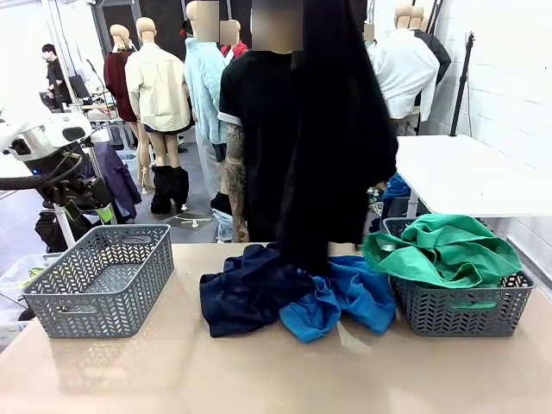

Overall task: Sort the tops and bottoms.
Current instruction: Lift clothes from the center of the table with your right hand.

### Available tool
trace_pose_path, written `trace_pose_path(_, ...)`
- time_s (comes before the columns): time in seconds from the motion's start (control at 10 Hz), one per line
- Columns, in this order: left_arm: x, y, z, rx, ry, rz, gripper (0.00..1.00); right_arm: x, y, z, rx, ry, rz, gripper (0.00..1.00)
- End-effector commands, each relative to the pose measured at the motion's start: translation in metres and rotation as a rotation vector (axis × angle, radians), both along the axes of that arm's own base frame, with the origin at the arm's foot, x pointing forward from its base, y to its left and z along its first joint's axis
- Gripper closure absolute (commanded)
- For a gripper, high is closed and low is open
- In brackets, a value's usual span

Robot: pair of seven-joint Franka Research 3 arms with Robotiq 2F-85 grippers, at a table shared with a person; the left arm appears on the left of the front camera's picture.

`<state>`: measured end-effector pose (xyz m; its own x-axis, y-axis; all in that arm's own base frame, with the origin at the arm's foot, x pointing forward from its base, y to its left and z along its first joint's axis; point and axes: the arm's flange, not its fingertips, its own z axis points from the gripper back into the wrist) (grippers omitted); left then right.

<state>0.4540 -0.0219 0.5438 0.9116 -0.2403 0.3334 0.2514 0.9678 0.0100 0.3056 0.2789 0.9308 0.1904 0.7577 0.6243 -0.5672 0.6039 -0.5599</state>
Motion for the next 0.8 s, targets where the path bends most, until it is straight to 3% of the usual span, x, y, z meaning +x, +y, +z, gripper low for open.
trace_pose_path(0.0, 0.001, 0.001, 0.003, 0.0, 0.01, 0.001, 0.17, -0.01, 0.015, 0.015, 0.035, -0.074, 0.016, 1.0)
trace_pose_path(0.1, 0.001, 0.001, 0.003, 0.0, 0.01, 0.001, 0.17, -0.009, 0.015, 0.016, 0.046, -0.068, 0.027, 1.0)
trace_pose_path(0.2, 0.001, 0.001, 0.003, 0.0, 0.01, 0.001, 0.17, 0.004, 0.013, -0.002, 0.02, -0.003, 0.076, 1.0)
trace_pose_path(0.3, 0.001, 0.001, 0.003, 0.0, 0.01, 0.001, 0.17, -0.019, 0.008, 0.018, 0.024, -0.048, 0.035, 1.0)
trace_pose_path(0.7, 0.001, 0.001, 0.003, 0.0, 0.01, 0.001, 0.17, -0.019, 0.008, 0.018, 0.024, -0.048, 0.035, 1.0)
